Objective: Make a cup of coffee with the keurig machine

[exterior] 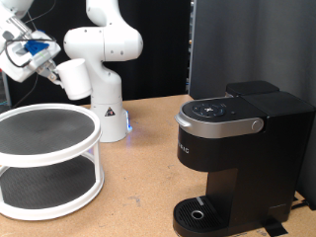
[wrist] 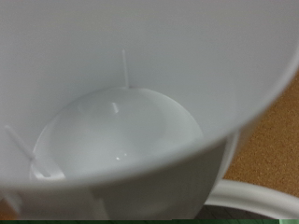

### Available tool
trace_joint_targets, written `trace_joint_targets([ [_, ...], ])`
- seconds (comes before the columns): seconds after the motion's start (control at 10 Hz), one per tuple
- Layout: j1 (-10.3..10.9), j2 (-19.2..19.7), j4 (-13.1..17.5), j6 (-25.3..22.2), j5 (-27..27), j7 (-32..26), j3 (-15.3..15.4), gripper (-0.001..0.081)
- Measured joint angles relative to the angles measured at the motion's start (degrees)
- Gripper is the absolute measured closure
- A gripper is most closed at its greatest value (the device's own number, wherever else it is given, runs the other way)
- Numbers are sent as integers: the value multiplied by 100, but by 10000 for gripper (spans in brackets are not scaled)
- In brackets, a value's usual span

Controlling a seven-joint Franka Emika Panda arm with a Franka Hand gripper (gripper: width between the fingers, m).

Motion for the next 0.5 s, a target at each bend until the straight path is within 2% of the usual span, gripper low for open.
trace_joint_targets([
  [0.2, 8, -138, 223, -348, 60, 104, 138, 736],
  [0.4, -14, -129, 150, -227, 49, 195, 173, 736],
  [0.5, -45, -134, 28, 33, 48, 408, 304, 736],
])
